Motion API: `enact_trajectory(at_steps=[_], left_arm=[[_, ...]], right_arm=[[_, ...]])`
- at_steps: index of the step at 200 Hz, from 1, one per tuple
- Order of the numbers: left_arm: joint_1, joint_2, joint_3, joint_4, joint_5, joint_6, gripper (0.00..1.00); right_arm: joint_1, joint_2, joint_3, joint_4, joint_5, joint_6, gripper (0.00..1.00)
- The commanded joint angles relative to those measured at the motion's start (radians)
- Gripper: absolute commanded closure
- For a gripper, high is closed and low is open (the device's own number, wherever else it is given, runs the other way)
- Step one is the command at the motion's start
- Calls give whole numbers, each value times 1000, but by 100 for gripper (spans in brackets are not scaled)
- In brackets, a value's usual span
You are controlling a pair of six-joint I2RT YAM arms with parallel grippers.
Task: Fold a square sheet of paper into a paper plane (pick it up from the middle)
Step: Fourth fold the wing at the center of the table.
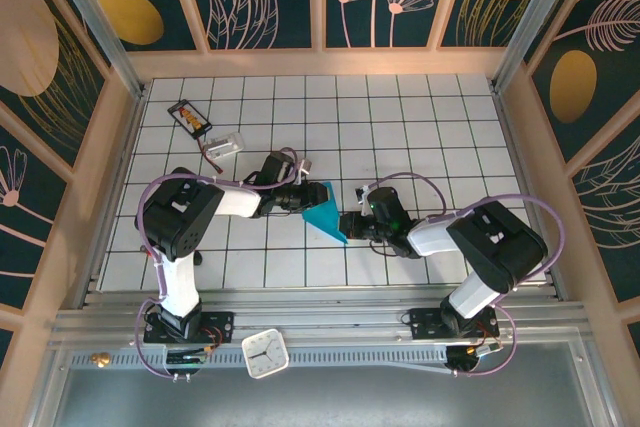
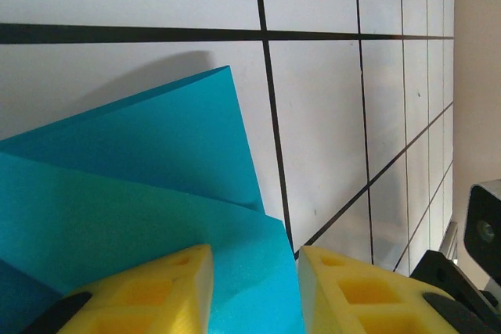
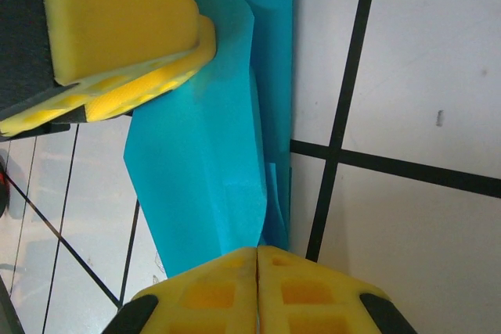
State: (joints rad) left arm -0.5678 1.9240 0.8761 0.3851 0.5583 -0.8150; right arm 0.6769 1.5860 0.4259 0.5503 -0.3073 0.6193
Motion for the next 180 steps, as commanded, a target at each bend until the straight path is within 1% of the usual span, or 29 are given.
enact_trajectory(at_steps=[1, 69, 99, 119, 139, 180], left_arm=[[8, 50, -5, -88, -81, 32, 65], [8, 57, 3, -96, -75, 49, 65], [8, 61, 7, -99, -72, 56, 65], [8, 61, 4, -97, -72, 57, 65], [8, 63, 3, -98, -71, 55, 65], [8, 64, 7, -96, -69, 57, 65]], right_arm=[[8, -40, 13, -64, 29, -9, 89], [7, -140, 45, -161, 69, -45, 83], [21, -162, 66, -177, 63, -82, 82], [49, -143, 93, -177, 42, -103, 83], [70, -104, 116, -176, 30, -107, 86], [68, -44, 123, -190, 50, -116, 90]])
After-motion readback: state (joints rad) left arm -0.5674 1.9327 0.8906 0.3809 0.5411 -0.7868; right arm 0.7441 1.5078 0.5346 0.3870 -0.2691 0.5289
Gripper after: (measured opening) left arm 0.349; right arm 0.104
